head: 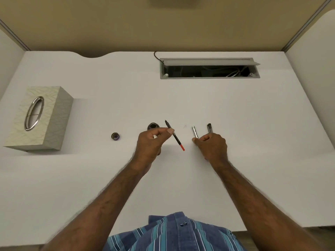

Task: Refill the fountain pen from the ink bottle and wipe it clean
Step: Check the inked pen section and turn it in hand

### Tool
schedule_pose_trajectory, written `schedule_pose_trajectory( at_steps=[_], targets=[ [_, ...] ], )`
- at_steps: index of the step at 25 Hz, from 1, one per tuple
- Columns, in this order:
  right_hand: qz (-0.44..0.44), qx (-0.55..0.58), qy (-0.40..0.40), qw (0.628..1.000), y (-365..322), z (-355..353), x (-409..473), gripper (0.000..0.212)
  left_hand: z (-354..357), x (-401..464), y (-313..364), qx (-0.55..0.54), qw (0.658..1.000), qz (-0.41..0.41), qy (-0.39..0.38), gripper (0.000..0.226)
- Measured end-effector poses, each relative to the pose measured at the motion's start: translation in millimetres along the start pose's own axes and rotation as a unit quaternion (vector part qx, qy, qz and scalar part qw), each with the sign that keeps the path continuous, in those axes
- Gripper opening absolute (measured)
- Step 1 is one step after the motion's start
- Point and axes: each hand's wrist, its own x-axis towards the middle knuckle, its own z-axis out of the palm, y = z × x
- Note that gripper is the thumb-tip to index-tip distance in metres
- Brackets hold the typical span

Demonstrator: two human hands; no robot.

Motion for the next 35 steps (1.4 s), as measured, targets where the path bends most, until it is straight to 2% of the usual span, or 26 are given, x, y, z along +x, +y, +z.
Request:
schedule_pose_trajectory(
  at_steps=[4,10,17,24,35],
  targets=[
    [-0.003,0.008,-0.017,1.0,-0.2,-6.1,-8.3,0.021,4.1,0.7,-1.7,-0.007,1.0,0.005,0.005,0.019],
    [-0.071,0.096,-0.04,0.992,4.7,-25.6,-46.6,0.023,8.6,2.5,-4.4,-0.028,0.999,0.036,0.028,0.016],
    [-0.121,0.145,-0.063,0.98,20.8,-42.2,-83.0,0.02,8.8,-3.1,-6.2,-0.036,0.997,0.049,0.044,0.019],
    [-0.17,0.134,-0.076,0.973,41.1,-45.2,-95.6,0.017,6.6,-9.2,-7.9,-0.048,0.997,0.05,0.042,0.018],
    [-0.208,0.135,-0.076,0.966,34.1,-42.4,-98.7,0.018,9.0,-11.7,-7.6,-0.029,0.998,0.05,0.027,0.016]
  ],
)
